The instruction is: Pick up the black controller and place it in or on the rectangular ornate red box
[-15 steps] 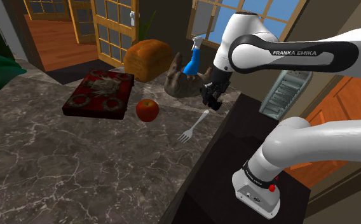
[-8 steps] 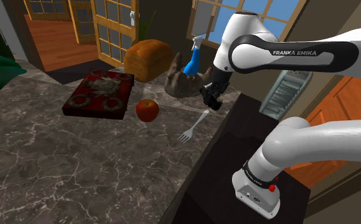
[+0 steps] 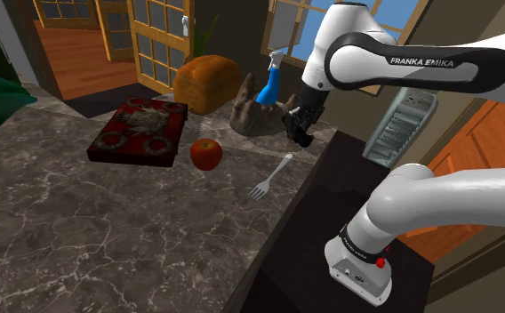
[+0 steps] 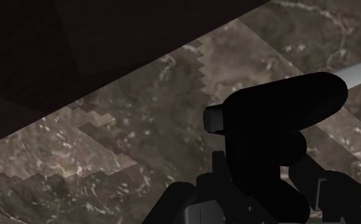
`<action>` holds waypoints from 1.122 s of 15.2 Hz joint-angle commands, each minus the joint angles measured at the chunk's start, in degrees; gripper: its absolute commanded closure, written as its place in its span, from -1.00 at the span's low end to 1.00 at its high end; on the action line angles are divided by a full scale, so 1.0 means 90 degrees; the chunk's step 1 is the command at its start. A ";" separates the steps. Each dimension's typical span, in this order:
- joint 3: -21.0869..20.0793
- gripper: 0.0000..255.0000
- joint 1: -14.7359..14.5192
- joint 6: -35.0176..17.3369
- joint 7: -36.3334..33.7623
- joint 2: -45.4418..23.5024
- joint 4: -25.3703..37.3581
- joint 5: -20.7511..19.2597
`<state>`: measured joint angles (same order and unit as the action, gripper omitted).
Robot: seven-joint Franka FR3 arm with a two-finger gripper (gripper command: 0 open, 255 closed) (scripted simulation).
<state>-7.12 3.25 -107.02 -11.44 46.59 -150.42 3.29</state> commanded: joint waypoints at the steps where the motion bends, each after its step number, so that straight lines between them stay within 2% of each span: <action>1: 0.0005 1.00 0.0003 0.0168 -0.0004 0.0000 0.0167 -0.0007; 17: 0.0085 1.00 0.0051 0.1419 0.0014 -0.0155 0.1573 -0.0084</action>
<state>-6.34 3.70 -94.90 -11.27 45.24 -136.95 2.53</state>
